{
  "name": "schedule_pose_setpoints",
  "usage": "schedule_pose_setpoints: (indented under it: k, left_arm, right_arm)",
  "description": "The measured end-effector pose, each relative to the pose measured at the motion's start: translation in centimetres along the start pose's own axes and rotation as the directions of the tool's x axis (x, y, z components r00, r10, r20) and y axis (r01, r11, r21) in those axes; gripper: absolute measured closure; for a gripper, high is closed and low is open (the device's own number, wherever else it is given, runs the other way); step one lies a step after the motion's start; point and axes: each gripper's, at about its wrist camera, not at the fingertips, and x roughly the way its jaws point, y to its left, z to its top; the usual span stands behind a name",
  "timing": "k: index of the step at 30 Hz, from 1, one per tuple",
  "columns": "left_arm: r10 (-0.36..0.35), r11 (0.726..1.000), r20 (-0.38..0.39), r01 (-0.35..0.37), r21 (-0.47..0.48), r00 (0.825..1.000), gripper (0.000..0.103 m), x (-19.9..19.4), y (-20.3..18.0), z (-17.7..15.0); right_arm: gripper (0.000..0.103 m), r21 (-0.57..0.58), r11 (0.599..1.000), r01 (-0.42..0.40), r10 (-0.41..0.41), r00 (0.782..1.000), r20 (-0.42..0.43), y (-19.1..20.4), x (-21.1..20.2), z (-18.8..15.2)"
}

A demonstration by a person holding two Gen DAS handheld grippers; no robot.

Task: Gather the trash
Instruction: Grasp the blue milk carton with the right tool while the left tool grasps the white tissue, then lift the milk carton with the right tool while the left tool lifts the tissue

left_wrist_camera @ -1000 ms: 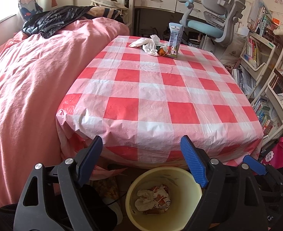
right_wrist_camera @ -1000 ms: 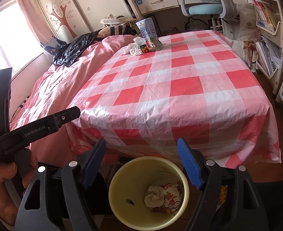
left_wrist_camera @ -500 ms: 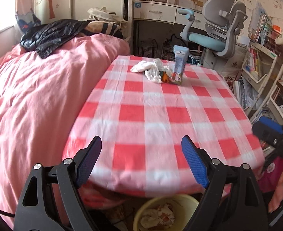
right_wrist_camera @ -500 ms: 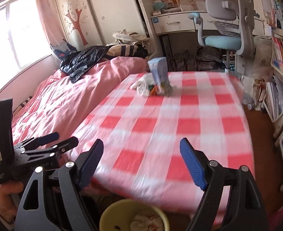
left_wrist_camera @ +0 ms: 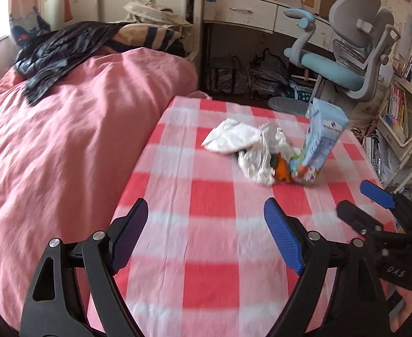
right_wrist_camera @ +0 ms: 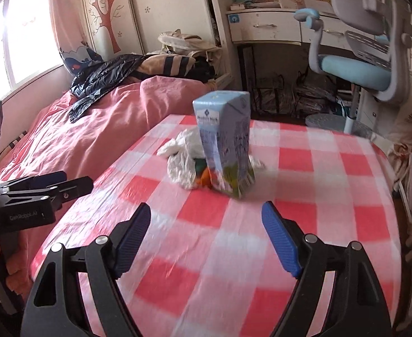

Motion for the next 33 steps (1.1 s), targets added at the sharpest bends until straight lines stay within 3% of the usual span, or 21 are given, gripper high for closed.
schedule_pose_setpoints:
  k: [4, 9, 13, 16, 18, 20, 21, 24, 27, 31, 33]
  left_arm:
    - [-0.031, 0.998, 0.002, 0.031, 0.059, 1.000, 0.022, 3.8, -1.6, 2.4]
    - [-0.023, 0.987, 0.015, 0.020, 0.156, 1.000, 0.022, 7.8, -4.2, 4.7]
    - [-0.026, 0.986, -0.005, 0.026, 0.164, 1.000, 0.022, 10.6, -4.4, 6.3]
    - [-0.050, 0.986, -0.038, 0.055, 0.155, 0.998, 0.022, 12.6, -4.1, 6.8]
    - [-0.084, 0.987, -0.056, 0.091, 0.133, 0.995, 0.022, 13.5, -3.8, 6.7]
    - [-0.143, 0.982, -0.079, 0.151, 0.116, 0.987, 0.028, 14.3, -3.9, 6.5]
    - [-0.165, 0.977, -0.095, 0.175, 0.118, 0.982, 0.035, 14.5, -4.1, 6.3]
    - [-0.205, 0.962, -0.131, 0.224, 0.155, 0.970, 0.046, 14.1, -5.0, 5.4]
    - [-0.204, 0.957, -0.167, 0.233, 0.175, 0.965, 0.047, 13.0, -5.0, 4.0]
    - [-0.256, 0.945, -0.234, 0.295, 0.145, 0.938, 0.047, 10.5, -3.9, 1.5]
    - [-0.263, 0.942, -0.265, 0.307, 0.138, 0.927, 0.047, 8.6, -3.5, 0.0]
  right_arm:
    - [0.025, -0.004, 1.000, -0.004, 0.004, 1.000, 0.022, -1.0, 2.7, 1.8]
    - [0.025, 0.036, 0.998, -0.055, 0.052, 0.997, 0.055, -3.0, 5.0, 3.6]
    - [0.030, 0.084, 0.991, -0.105, 0.102, 0.994, 0.033, -4.5, 7.4, 4.7]
    - [0.039, 0.161, 0.973, -0.163, 0.171, 0.985, -0.037, -5.8, 10.4, 5.9]
    - [0.044, 0.217, 0.951, -0.220, 0.248, 0.963, -0.108, -6.2, 12.6, 6.2]
    - [0.051, 0.274, 0.918, -0.286, 0.335, 0.930, -0.152, -6.2, 14.2, 5.7]
    - [0.054, 0.291, 0.908, -0.302, 0.353, 0.925, -0.141, -6.2, 14.2, 5.6]
    - [0.058, 0.309, 0.870, -0.385, 0.455, 0.869, -0.197, -4.7, 14.2, 5.0]
    - [0.058, 0.292, 0.866, -0.405, 0.477, 0.844, -0.244, -3.0, 13.1, 4.0]
    - [0.058, 0.320, 0.845, -0.429, 0.519, 0.804, -0.292, -1.9, 10.3, 1.5]
    - [0.057, 0.313, 0.850, -0.423, 0.511, 0.806, -0.299, -1.3, 8.0, 0.6]
